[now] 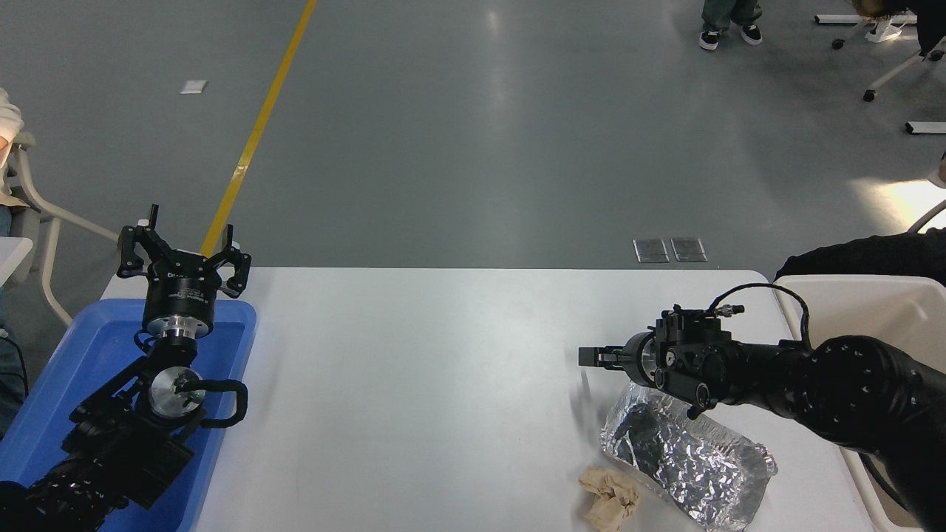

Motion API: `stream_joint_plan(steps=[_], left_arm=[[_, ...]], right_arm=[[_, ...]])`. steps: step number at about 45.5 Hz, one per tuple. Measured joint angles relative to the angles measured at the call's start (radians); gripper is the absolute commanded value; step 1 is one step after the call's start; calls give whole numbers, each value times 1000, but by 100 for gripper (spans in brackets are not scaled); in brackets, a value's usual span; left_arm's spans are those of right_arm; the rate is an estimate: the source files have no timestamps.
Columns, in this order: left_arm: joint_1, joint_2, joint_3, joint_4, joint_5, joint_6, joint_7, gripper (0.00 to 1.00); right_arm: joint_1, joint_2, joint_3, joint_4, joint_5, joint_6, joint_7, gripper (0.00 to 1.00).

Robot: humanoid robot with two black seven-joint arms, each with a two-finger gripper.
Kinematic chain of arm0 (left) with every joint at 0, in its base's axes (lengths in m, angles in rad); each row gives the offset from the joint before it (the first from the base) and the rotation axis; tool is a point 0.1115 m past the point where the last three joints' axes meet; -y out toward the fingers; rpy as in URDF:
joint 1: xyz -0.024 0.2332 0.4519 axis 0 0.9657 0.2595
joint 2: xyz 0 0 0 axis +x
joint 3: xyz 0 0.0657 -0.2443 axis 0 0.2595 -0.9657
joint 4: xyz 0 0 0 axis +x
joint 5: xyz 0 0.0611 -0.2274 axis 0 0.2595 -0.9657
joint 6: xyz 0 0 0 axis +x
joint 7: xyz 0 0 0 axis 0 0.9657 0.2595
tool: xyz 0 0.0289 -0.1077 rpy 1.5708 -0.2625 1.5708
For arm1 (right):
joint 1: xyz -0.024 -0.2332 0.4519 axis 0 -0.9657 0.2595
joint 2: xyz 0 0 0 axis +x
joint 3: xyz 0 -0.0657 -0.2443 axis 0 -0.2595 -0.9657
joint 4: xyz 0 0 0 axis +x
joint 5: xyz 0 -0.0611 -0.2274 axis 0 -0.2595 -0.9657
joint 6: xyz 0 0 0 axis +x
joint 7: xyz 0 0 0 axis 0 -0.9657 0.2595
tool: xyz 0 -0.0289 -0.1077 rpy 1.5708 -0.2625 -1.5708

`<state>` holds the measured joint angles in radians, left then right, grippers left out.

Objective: Pick up foil plate and place in dustbin

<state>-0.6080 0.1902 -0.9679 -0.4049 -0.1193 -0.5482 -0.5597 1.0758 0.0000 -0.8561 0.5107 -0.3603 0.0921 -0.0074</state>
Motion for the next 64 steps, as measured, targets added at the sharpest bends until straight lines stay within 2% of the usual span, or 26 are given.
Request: stream_joint_plan(steps=[12, 18, 37, 51, 64], left_arm=[[0, 0, 0, 0, 0, 1, 0, 99], [0, 0, 0, 0, 0, 1, 0, 99], [0, 0, 0, 0, 0, 1, 0, 99], [0, 0, 0, 0, 0, 1, 0, 99], [1, 0, 0, 0, 0, 1, -2, 99]], right_arm=[[85, -2, -4, 87, 0, 9, 1, 100], [147, -39, -6, 160, -3, 16, 1, 100], [518, -301, -93, 565, -15, 106, 1, 100], [956, -468, -208, 931, -13, 320, 3, 100], [1253, -552, -244, 1085, -4, 571, 4, 100]])
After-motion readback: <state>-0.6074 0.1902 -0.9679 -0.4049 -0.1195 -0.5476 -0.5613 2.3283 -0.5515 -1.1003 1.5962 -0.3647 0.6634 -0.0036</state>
